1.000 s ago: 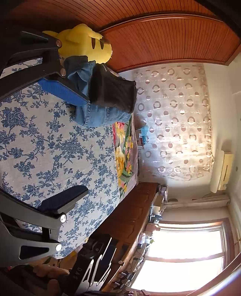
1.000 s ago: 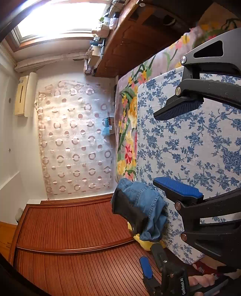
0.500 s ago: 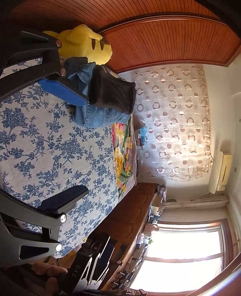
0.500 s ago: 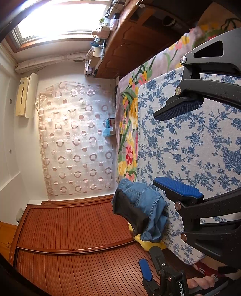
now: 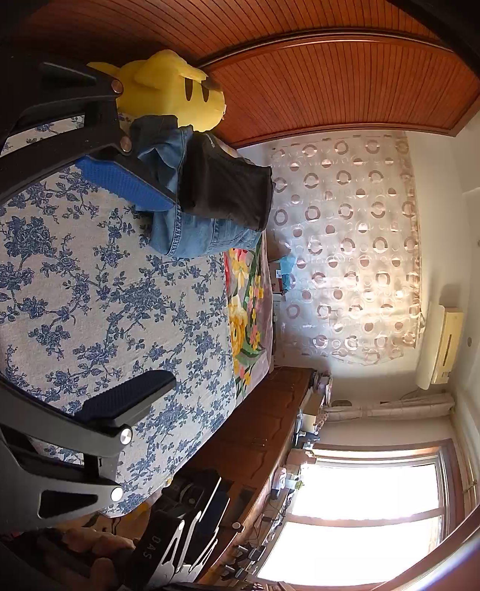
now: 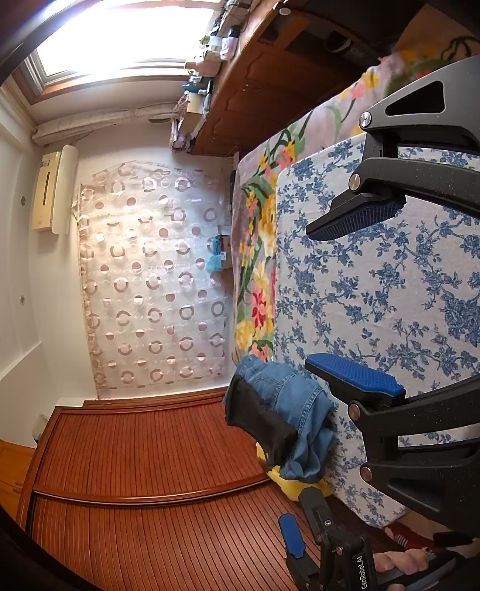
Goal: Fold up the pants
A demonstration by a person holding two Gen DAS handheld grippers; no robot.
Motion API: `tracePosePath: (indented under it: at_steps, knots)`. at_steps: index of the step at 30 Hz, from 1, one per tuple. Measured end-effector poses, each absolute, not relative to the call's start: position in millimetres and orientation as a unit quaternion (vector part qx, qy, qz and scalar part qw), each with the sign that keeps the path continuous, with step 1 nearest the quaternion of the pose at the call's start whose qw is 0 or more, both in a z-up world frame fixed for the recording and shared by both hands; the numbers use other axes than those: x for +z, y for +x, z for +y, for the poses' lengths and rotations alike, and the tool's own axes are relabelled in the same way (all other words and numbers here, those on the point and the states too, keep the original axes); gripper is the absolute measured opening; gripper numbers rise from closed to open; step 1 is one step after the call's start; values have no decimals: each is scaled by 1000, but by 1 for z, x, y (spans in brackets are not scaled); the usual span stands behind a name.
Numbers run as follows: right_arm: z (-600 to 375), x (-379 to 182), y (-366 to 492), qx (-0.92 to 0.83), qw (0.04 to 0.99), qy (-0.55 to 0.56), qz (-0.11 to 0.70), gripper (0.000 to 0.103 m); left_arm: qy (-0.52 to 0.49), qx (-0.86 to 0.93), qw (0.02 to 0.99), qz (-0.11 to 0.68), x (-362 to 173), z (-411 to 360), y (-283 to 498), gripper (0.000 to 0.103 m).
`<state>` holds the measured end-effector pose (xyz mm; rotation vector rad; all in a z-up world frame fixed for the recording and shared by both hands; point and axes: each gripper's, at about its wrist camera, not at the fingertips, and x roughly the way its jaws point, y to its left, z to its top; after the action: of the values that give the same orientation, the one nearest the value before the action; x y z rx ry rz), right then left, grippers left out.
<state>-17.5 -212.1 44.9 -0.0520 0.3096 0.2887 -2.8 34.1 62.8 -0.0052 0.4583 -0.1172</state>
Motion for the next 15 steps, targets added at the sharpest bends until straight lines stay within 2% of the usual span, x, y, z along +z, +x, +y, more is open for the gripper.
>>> tracePosePath:
  at_steps: [15]
  knots:
    - [-212, 43, -17, 141, 978, -26, 152, 66, -2, -58, 972, 227, 63, 35, -3, 88]
